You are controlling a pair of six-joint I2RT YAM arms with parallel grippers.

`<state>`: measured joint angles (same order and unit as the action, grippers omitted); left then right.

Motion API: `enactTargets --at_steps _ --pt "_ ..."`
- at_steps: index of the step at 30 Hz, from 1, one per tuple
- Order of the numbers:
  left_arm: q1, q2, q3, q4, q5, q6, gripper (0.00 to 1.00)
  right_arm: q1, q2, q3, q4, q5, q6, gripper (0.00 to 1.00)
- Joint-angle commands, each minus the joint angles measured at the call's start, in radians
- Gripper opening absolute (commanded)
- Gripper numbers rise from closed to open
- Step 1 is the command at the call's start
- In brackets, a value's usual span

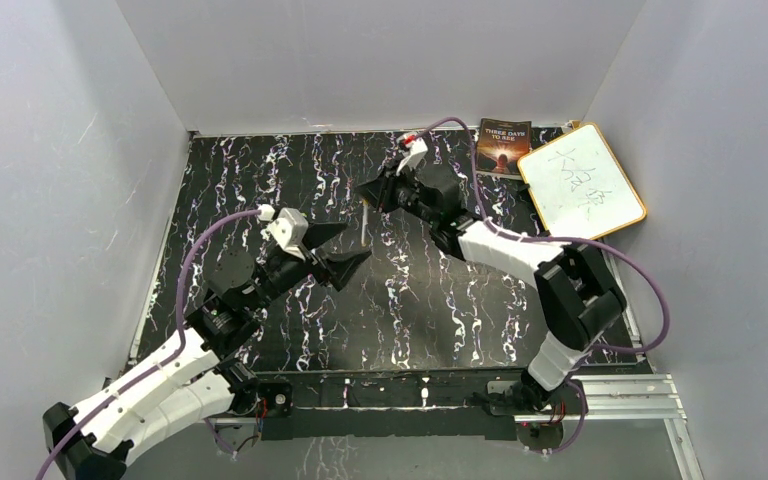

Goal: Insert the pens into the pen caps

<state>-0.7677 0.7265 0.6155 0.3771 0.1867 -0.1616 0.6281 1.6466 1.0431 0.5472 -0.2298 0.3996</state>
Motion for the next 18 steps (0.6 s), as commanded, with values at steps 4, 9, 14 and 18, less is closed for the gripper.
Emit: enactTargets --at_steps 4,9,14,18 --pt "0.004 -0.030 0.053 -0.095 -0.142 -0.023 0.72 0.001 0.171 0.189 -0.329 -0.035 0.277 0.00" --pt "0.004 -0.013 0.055 -0.122 -0.140 -0.038 0.71 0.001 0.313 0.295 -0.365 -0.109 0.316 0.00" --pt "0.004 -0.005 0.056 -0.160 -0.148 -0.042 0.71 0.001 0.411 0.328 -0.312 -0.164 0.371 0.00" --pt "0.004 -0.010 0.050 -0.169 -0.172 -0.042 0.71 0.004 0.477 0.350 -0.288 -0.173 0.416 0.00"
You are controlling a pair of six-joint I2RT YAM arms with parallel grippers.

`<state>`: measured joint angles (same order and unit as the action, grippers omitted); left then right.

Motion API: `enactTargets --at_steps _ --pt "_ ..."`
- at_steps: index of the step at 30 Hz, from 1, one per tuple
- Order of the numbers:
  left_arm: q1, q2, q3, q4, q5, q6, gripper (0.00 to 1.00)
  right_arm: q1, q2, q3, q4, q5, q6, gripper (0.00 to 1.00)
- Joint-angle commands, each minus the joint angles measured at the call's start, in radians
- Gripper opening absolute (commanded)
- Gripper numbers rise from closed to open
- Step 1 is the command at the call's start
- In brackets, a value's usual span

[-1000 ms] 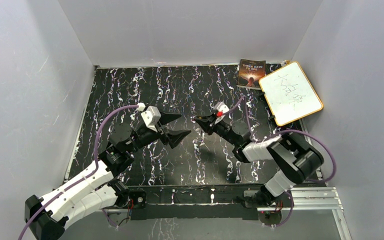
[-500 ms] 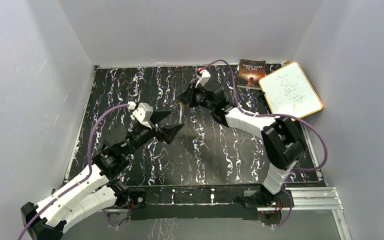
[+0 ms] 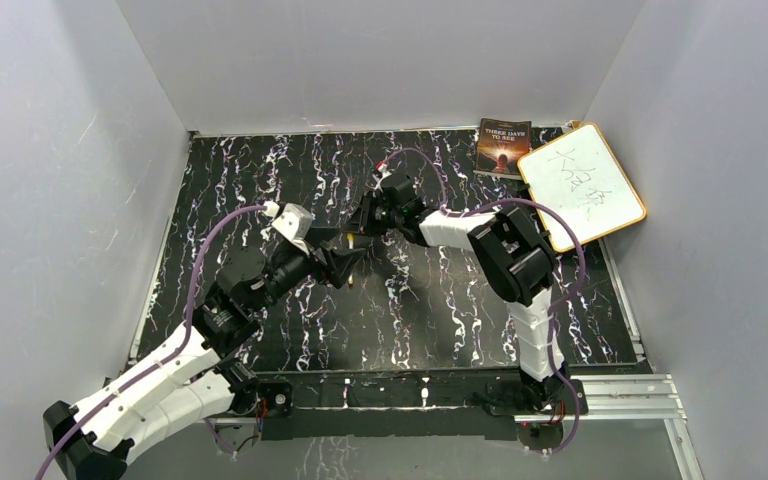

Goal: Insert the pens into the pen caps

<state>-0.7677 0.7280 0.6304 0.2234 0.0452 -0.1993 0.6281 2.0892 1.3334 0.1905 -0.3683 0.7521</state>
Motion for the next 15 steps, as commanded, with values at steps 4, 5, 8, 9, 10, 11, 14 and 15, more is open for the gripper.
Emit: enactTargets --at_steps 4,5,8,9,10,11,14,15 --pt "0.004 -0.030 0.016 0.026 -0.014 0.002 0.72 0.006 0.067 0.078 0.085 -0.010 0.057 0.29" --pt "0.004 -0.029 0.019 0.023 -0.018 0.003 0.72 0.006 0.071 0.078 0.091 -0.001 0.056 0.33" --pt "0.004 -0.013 0.034 -0.008 -0.032 0.008 0.72 0.007 0.054 0.037 0.166 0.042 0.055 0.48" --pt "0.004 -0.006 0.039 -0.021 -0.035 0.009 0.72 0.006 0.042 0.022 0.193 0.055 0.054 0.51" --pt "0.004 0.002 0.045 -0.032 -0.037 0.012 0.72 0.006 0.027 0.005 0.220 0.063 0.054 0.53" --pt "0.004 0.010 0.048 -0.043 -0.035 0.016 0.72 0.006 0.009 -0.017 0.249 0.075 0.055 0.54" --pt "0.005 0.039 0.049 -0.049 -0.067 0.001 0.66 0.004 -0.064 -0.092 0.320 0.144 0.055 0.54" --pt "0.004 0.054 0.056 -0.056 -0.096 -0.016 0.60 0.005 -0.095 -0.116 0.329 0.170 0.052 0.53"
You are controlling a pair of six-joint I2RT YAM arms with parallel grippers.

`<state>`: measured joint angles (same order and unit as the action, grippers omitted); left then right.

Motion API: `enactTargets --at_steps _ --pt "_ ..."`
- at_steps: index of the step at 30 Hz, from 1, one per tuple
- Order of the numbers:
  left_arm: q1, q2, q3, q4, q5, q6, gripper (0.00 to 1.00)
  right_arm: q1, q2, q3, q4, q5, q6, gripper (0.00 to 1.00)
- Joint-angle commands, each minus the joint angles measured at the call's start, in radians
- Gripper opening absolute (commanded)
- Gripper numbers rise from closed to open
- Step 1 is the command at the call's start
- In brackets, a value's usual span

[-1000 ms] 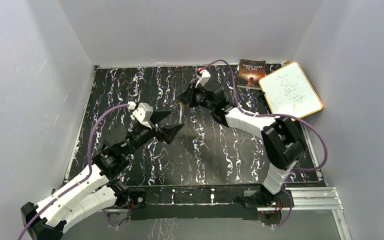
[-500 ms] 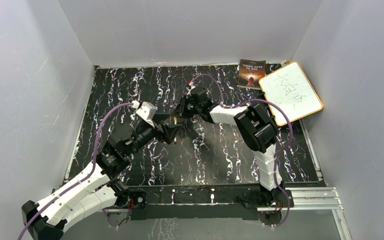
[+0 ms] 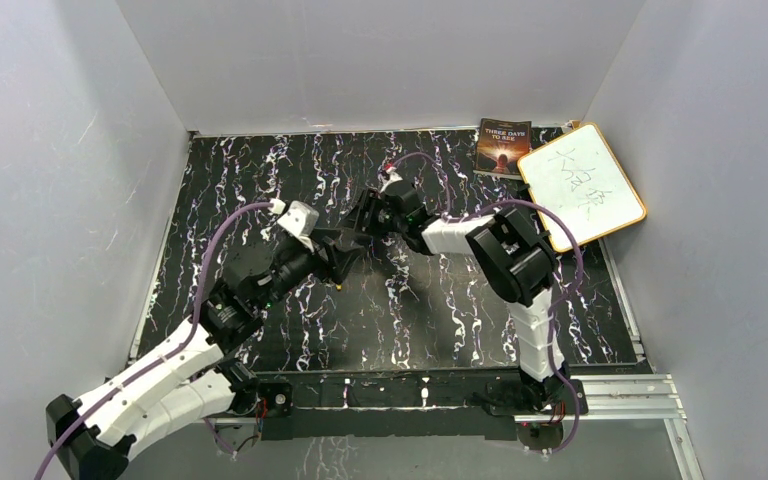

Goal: Insert the pens into the pen caps

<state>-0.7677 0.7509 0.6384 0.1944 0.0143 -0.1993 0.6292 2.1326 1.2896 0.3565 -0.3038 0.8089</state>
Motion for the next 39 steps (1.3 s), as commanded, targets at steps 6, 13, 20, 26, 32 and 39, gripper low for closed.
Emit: enactTargets --at_steps 6,13,20,26,32,39 --pt "0.004 0.224 0.170 -0.234 -0.305 -0.192 0.54 0.004 -0.330 -0.235 0.166 0.234 -0.066 0.52" --pt "-0.004 0.479 0.303 -0.530 -0.516 -0.412 0.66 0.001 -0.557 -0.353 0.081 0.342 -0.195 0.53" --pt "-0.010 0.695 0.398 -0.639 -0.617 -0.499 0.49 -0.008 -0.605 -0.400 0.049 0.337 -0.215 0.52" --pt "0.003 0.813 0.400 -0.602 -0.601 -0.485 0.50 -0.016 -0.615 -0.429 0.056 0.311 -0.206 0.52" --pt "0.046 0.894 0.383 -0.543 -0.559 -0.465 0.50 -0.026 -0.635 -0.459 0.055 0.316 -0.214 0.52" --pt "0.094 0.986 0.378 -0.496 -0.513 -0.447 0.42 -0.031 -0.649 -0.468 0.055 0.331 -0.224 0.51"
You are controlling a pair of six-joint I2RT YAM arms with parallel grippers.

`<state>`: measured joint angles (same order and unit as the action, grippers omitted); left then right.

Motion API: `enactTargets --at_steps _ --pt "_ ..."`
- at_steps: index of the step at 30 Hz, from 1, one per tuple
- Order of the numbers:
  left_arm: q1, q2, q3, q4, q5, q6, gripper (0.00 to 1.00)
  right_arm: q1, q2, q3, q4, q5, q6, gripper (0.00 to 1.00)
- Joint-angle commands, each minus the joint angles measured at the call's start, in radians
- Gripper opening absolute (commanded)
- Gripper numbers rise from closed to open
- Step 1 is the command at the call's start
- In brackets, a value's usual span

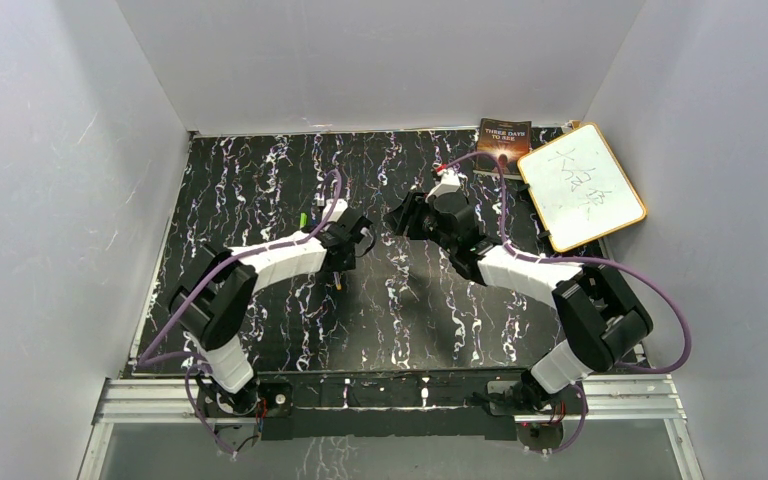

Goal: Insert the pens into the pen caps

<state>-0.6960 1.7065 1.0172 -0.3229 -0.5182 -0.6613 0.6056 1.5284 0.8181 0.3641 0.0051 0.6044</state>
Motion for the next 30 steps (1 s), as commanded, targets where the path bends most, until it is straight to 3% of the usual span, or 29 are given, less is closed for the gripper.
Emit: enactTargets --at_steps 1,9,14,17,30 --pt "0.026 0.043 0.002 0.023 0.024 0.015 0.42 -0.008 -0.045 0.005 0.048 0.022 -0.020 0.50" --pt "0.052 0.090 -0.001 0.063 0.040 0.046 0.34 -0.015 -0.045 0.004 0.042 0.014 -0.030 0.50" --pt "0.078 0.125 0.007 0.076 0.042 0.067 0.07 -0.023 -0.047 -0.002 0.040 0.012 -0.032 0.50" --pt "0.086 0.142 0.017 0.087 0.051 0.099 0.00 -0.027 -0.041 -0.001 0.041 0.004 -0.032 0.50" --pt "0.154 0.163 0.046 0.112 0.038 0.233 0.00 -0.033 -0.021 0.021 0.031 -0.008 -0.045 0.50"
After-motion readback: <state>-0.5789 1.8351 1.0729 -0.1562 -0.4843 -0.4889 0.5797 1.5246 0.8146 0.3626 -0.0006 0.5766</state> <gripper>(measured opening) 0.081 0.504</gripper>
